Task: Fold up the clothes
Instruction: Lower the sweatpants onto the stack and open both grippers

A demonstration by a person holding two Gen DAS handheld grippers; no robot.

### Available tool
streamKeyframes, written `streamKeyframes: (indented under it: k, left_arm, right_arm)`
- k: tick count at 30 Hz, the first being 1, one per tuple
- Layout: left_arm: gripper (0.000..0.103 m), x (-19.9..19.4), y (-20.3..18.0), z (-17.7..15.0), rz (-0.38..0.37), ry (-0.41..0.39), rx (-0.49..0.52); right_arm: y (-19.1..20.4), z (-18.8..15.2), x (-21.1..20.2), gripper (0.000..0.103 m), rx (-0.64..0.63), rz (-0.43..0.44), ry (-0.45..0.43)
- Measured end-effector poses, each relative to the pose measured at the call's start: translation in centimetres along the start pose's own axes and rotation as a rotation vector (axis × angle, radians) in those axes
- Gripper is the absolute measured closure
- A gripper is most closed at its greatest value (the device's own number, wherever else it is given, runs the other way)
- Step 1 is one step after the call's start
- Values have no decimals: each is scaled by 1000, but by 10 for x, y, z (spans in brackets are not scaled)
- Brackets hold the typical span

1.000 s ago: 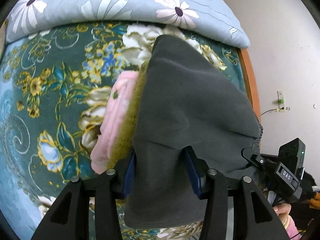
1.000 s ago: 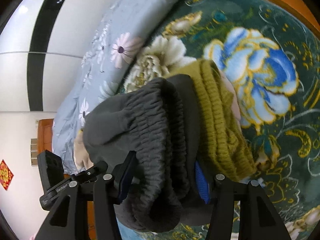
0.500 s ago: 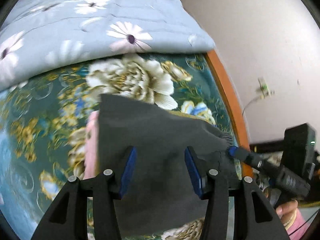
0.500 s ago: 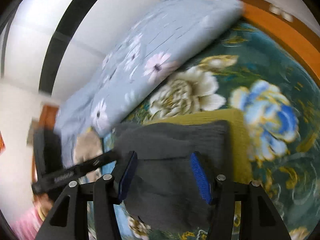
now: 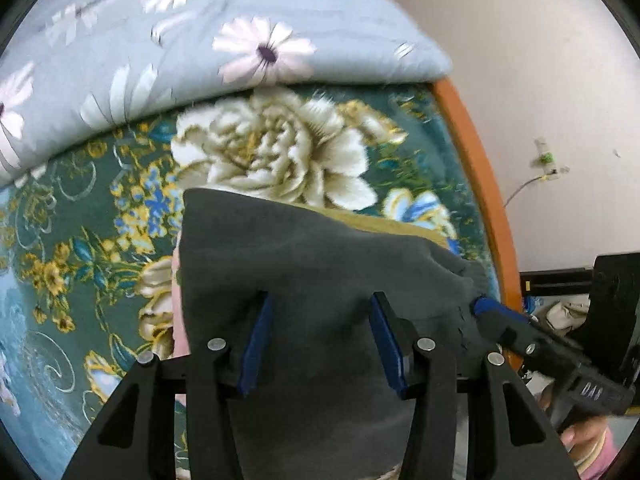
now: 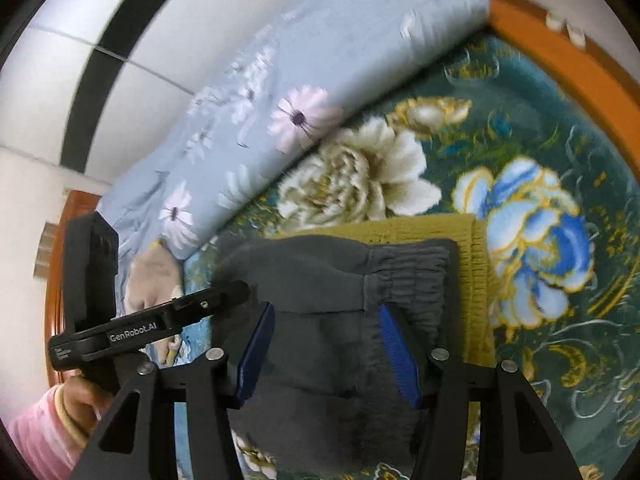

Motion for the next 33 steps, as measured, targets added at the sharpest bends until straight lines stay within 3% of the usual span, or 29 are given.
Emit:
streamKeyframes:
  k: [4,9,13,21,24,28,33]
  left_arm:
    - [52,-27,-6,-35,-3,-38,57]
    - [52,-5,-1,-79,41,47,64]
    - [52,8,0,-81,50,68,15]
    - [51,2,-9,-86,80,70,17]
    - [51,-14,-14,-96,84,44,14]
    - [39,-35,-13,-120,78,-3,-12]
    - [33,-35,-9,-153,150,2,-26]
  right_arm:
    - [30,-29,-23,44,-75,56,15]
    - [9,-56,-3,44,-62,-20,90]
    - [-7,-60,15,42,-23,-65,129]
    - [-21,-63,36,22,-12,-146,159]
    - [-7,-65,17,22,15,-101,95]
    - [11,-74,-15,22,51,-50,16]
    - [5,-111,-19,22,81,-130,76]
Point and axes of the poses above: each gripper's, at about its wrist camera, not at the fingertips, and x roughly the way its jaws point, y to its left, z to its top, the point moved 8 cm from there along x, roughly the way its jaws point, and after that the axes turned 11 degrees about z, right-handed, at the moved point
